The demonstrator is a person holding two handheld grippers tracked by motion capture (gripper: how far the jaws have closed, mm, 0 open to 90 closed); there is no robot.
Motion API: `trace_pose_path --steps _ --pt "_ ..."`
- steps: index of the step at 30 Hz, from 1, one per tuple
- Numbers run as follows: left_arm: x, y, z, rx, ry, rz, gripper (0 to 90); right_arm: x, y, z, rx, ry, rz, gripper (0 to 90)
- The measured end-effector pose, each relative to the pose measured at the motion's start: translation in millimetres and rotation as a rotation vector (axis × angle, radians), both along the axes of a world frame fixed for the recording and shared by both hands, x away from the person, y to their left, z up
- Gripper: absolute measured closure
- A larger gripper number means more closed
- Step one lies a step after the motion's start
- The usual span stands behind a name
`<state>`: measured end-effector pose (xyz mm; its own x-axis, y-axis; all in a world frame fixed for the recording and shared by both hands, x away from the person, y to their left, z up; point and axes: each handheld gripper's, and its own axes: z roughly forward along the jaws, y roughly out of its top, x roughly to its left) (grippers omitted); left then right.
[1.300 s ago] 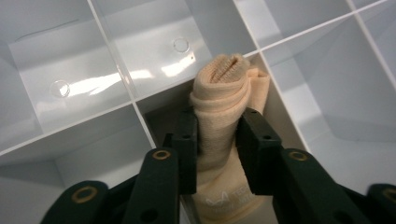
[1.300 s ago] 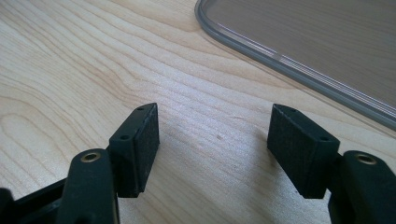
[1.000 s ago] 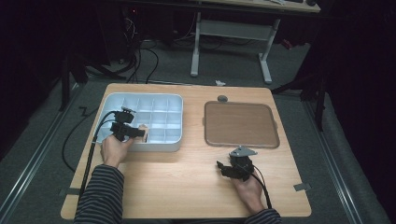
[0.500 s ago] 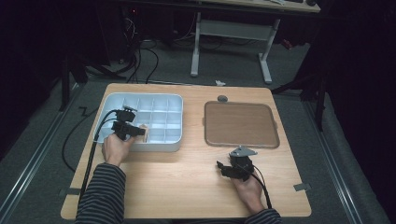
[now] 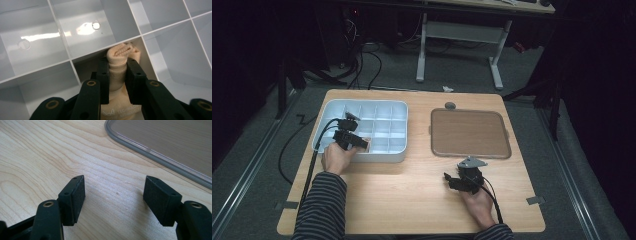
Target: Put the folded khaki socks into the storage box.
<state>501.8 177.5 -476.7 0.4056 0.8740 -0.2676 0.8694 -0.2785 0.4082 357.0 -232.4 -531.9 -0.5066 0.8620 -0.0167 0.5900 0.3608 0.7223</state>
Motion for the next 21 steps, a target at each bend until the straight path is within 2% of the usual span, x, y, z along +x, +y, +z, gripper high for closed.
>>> trace_pose_path --steps 4,8,12,17,21 --pt "-5.2 -3.7 1.4 0.037 -0.036 -0.009 68.2 -0.1 -0.1 0.1 -0.002 0.000 0.001 34.0" --pt "-8.8 -2.7 7.5 0.021 -0.052 -0.012 59.4 0.0 -0.1 0.0 -0.001 0.000 0.002 33.9" --pt "-13.0 0.4 15.6 0.010 -0.083 -0.006 55.9 -0.1 -0.1 0.1 -0.002 0.000 0.001 33.9" --pt "-17.5 3.1 23.1 0.002 -0.127 0.008 56.2 0.0 -0.1 0.0 -0.001 0.000 0.002 33.9" --pt "-17.5 2.6 22.4 0.028 -0.145 0.016 65.7 -0.1 -0.1 0.1 -0.002 0.000 0.001 33.9"
